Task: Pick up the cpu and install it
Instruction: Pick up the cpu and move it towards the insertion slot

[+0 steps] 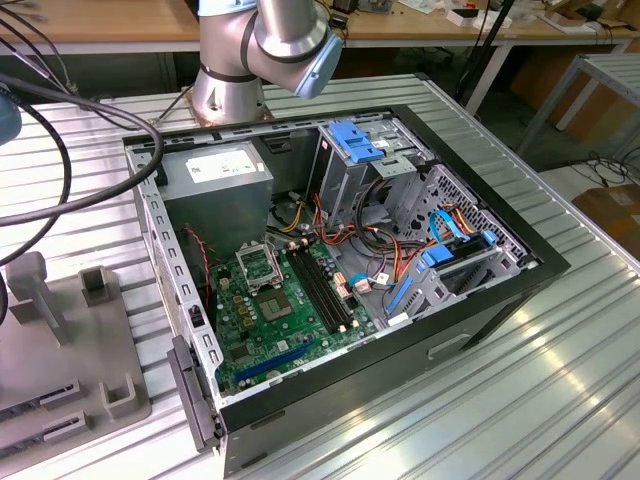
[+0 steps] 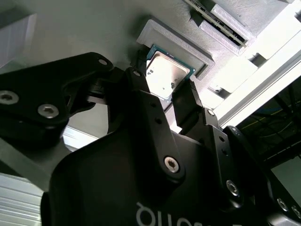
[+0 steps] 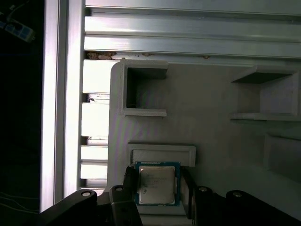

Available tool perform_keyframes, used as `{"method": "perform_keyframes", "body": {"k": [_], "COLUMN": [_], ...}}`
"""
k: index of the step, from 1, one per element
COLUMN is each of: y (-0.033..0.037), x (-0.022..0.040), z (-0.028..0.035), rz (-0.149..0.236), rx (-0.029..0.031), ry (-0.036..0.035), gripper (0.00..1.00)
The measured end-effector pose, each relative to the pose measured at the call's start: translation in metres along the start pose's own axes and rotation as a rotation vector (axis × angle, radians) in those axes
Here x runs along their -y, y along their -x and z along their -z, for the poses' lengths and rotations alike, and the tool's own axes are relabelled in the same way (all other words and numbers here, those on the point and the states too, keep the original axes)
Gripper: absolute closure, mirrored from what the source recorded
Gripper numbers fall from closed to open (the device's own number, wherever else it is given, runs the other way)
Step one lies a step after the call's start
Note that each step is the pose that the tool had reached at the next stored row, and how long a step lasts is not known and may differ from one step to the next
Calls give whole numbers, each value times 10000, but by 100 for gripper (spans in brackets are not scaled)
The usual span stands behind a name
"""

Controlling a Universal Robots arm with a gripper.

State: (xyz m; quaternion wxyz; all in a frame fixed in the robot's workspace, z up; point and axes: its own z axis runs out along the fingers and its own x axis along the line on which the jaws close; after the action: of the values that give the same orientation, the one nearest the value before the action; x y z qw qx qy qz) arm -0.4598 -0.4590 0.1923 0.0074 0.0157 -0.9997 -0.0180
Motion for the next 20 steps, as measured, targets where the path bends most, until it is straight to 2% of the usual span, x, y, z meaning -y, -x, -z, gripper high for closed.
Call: {"method": "perform_keyframes", "body": {"k": [7,8,20], "y": [0,0,14], "x": [0,0,2], "z": [1,1,-2], "rz": [0,0,-10], "rx": [0,0,0], "ry": [0,0,-18], "gripper": [51,45,45]}}
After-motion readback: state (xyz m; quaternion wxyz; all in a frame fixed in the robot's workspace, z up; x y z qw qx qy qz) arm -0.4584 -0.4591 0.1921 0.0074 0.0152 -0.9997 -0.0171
